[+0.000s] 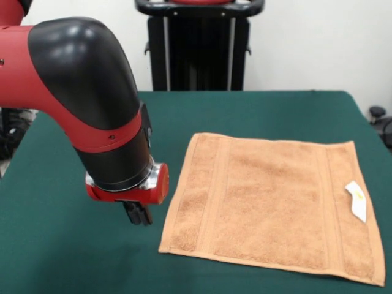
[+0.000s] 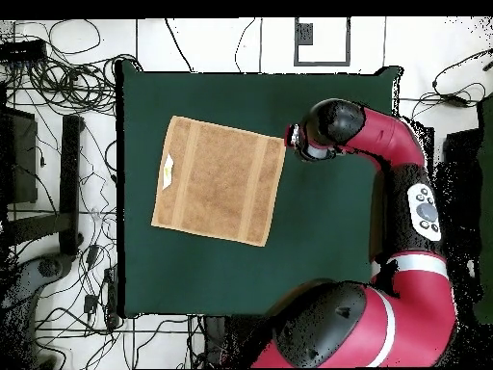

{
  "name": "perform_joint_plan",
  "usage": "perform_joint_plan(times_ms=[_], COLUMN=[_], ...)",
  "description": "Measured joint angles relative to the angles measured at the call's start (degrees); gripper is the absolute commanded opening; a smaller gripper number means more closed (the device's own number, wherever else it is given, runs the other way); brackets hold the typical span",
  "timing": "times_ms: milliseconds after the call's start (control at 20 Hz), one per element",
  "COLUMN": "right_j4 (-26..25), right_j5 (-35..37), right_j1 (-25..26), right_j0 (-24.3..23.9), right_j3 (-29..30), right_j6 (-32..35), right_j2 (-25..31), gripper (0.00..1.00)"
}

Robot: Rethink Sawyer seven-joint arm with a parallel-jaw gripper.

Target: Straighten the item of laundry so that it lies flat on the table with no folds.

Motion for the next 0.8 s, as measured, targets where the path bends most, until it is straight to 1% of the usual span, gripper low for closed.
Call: perform_joint_plan(times_ms=[450,800], right_j4=[0.0,-0.01], right_j5=[0.0,0.0], right_j1=[-0.12,-0.47], right_j0=[0.04,0.04], right_j3=[0.34,1.43], right_j6=[0.0,0.0], right_j2=[1.42,1.46], gripper=[0.0,0.0])
